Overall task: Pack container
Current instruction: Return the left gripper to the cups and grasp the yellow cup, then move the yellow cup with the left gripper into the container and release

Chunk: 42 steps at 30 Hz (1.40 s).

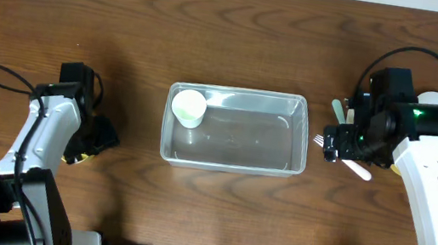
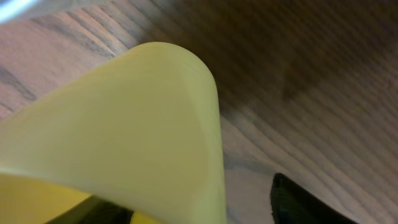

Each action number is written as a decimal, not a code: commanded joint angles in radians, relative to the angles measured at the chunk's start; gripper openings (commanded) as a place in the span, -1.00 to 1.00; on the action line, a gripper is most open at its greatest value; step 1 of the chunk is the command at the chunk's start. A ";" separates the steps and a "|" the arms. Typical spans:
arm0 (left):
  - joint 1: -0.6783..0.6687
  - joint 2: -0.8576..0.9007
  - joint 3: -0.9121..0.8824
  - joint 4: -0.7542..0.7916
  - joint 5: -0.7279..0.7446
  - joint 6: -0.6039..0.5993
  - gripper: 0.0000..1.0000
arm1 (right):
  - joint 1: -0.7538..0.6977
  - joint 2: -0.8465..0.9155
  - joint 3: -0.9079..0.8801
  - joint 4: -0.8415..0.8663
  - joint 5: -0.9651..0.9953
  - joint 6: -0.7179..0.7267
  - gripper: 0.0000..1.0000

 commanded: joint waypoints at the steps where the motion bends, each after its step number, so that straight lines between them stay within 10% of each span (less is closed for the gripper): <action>1: 0.004 -0.002 0.003 -0.002 -0.001 0.007 0.17 | 0.000 -0.002 0.013 -0.004 0.005 -0.004 0.93; 24: 0.004 -0.007 0.024 -0.014 -0.001 0.016 -0.88 | 0.000 -0.002 0.013 -0.003 0.005 -0.004 0.92; 42: -0.295 -0.266 0.370 -0.291 0.130 0.143 -0.89 | 0.000 -0.002 0.013 0.001 0.005 -0.004 0.93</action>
